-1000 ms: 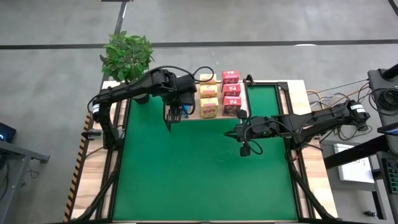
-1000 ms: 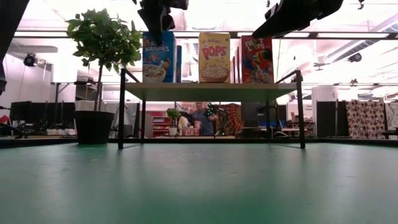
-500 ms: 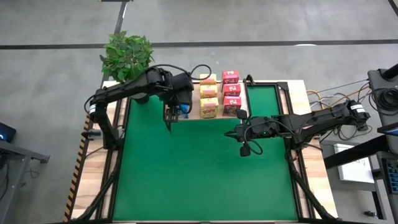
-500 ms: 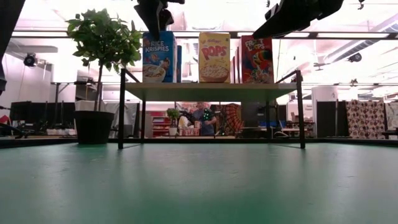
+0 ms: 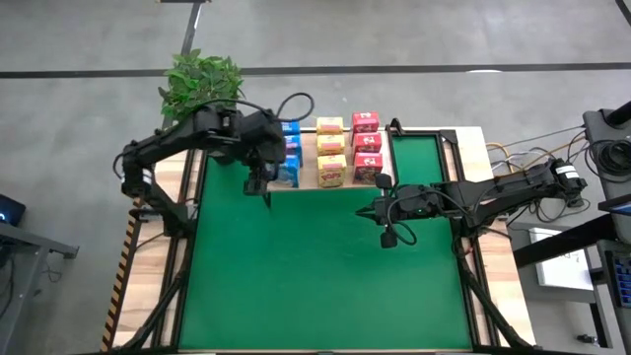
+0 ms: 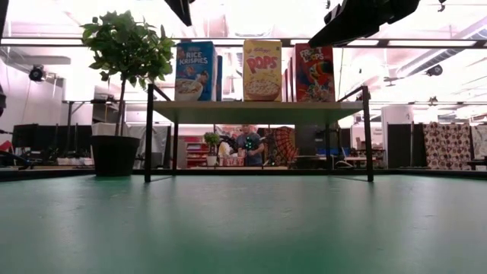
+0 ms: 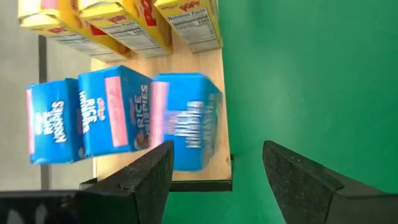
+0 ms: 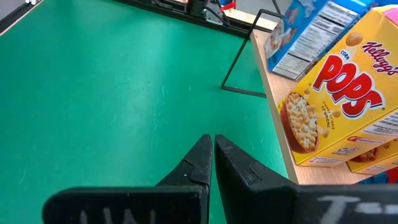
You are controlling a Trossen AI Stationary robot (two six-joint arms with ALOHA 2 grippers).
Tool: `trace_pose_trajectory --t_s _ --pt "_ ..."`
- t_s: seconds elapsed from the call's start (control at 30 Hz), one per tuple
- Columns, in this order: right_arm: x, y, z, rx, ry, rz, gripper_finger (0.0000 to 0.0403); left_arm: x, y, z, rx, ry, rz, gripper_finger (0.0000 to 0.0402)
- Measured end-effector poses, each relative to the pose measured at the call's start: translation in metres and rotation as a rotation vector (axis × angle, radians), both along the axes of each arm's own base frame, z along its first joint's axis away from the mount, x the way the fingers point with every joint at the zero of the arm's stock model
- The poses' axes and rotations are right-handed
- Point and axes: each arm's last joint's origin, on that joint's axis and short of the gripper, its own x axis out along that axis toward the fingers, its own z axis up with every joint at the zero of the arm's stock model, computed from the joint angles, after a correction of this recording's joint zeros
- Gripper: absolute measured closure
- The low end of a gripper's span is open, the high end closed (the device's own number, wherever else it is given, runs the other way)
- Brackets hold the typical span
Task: Stack cereal on shelf
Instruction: Put the blue cereal box on the shelf aligned with the other blue cereal boxes
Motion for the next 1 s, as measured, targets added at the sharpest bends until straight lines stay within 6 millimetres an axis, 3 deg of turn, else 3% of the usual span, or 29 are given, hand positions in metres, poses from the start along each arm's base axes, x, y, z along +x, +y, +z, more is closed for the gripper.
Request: trace_pose_trajectory --t_s 0.17,0.3,0.53,0.73,1.0 --pt "0.0 0.0 0.0 0.0 0.0 0.0 0.0394 -0.02 -0.005 0.009 0.008 -0.05 0.052 0.0182" --pt "0.0 0.0 0.0 -0.001 0.0 0.0 0.0394 -0.03 -0.007 0.005 0.066 -0.085 0.081 0.0215" --pt "0.0 0.0 0.0 -0.003 0.0 0.001 0.0394 -0.043 -0.006 -0.031 0.15 -0.066 0.214 0.0311" --pt "0.0 0.0 0.0 -0.007 -0.003 0.003 0.0394 -0.042 -0.006 -0.065 0.128 -0.051 0.258 0.0381" --pt "0.001 0.0 0.002 -0.012 -0.024 0.006 0.0394 -0.031 -0.004 -0.083 0.116 -0.081 0.286 0.0399"
